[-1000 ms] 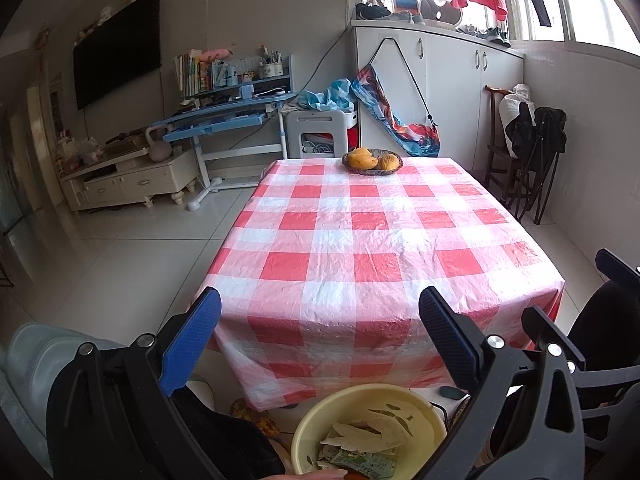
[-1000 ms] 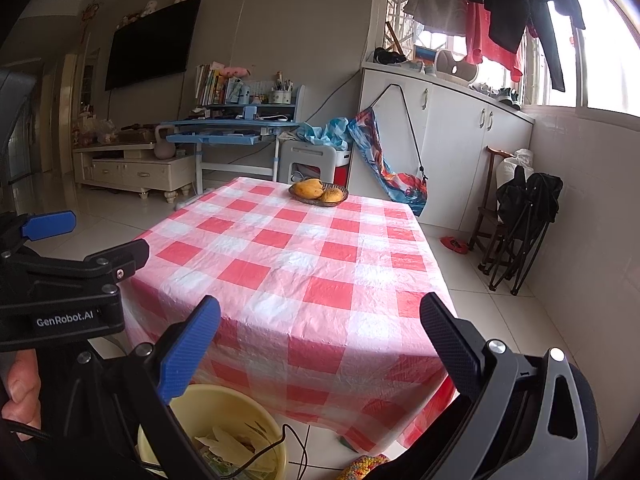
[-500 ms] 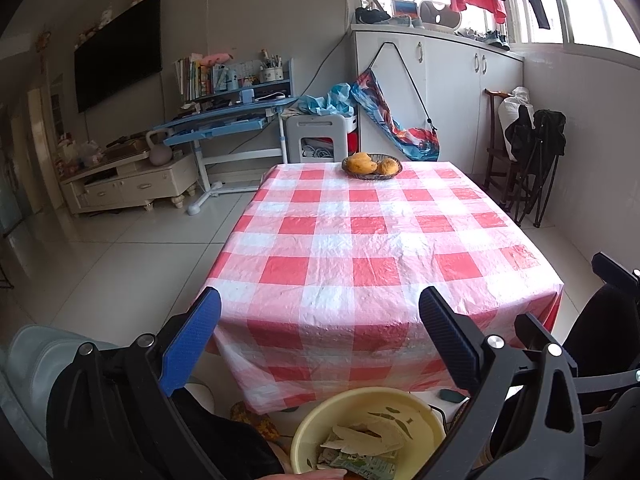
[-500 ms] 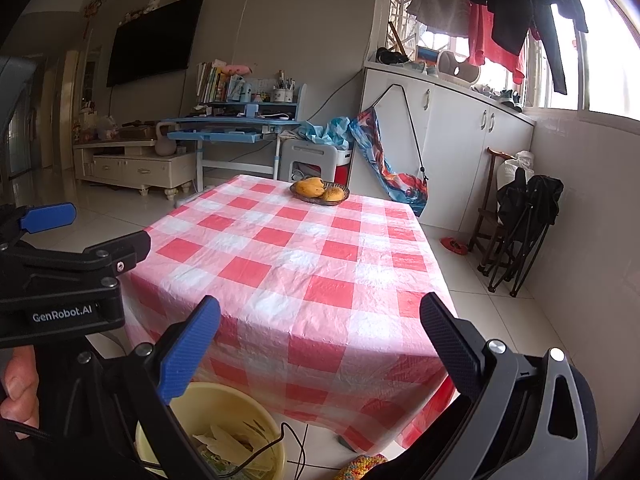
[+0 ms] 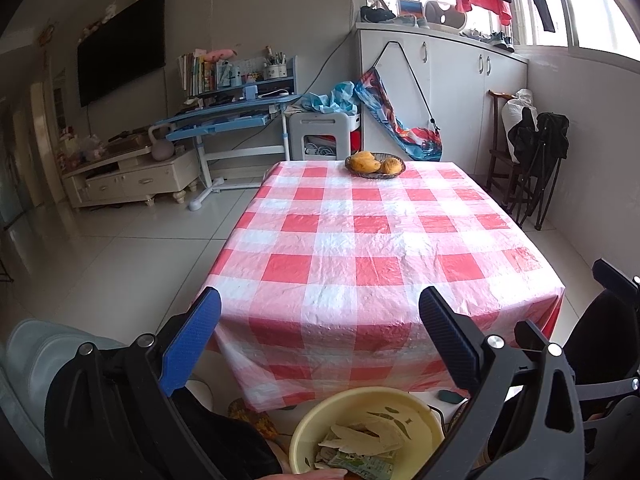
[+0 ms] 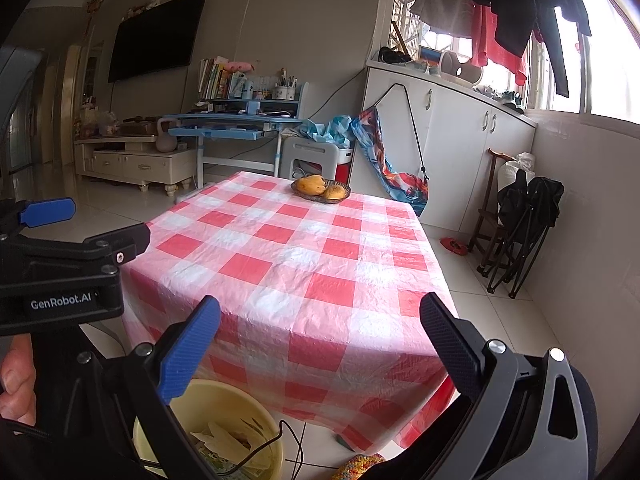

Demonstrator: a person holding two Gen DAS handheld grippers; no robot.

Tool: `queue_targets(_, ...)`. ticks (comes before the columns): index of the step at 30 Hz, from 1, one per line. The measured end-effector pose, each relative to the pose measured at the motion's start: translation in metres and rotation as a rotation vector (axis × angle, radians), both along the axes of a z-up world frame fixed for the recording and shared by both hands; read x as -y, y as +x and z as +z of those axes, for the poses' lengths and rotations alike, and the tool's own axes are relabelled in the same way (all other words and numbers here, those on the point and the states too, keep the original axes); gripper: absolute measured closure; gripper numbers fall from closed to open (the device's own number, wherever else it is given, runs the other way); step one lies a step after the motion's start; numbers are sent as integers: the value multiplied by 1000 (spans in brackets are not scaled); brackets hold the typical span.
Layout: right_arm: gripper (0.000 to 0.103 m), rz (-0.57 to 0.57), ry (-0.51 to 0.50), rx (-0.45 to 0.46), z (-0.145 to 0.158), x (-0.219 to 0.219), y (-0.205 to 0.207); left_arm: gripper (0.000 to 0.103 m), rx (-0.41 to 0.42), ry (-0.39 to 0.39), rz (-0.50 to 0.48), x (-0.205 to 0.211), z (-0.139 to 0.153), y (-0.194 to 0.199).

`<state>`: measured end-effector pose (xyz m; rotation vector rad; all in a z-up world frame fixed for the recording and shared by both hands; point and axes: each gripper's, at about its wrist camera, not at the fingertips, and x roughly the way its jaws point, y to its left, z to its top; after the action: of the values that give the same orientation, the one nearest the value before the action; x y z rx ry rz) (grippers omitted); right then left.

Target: Collect trash

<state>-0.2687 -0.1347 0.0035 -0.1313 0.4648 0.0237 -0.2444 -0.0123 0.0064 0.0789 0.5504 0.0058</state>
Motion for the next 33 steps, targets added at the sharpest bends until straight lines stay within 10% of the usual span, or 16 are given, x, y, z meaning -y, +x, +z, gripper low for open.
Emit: queue_targets(33, 8, 31, -42, -5, -3, 2, 2, 7, -66, -109, 11, -13, -10, 11)
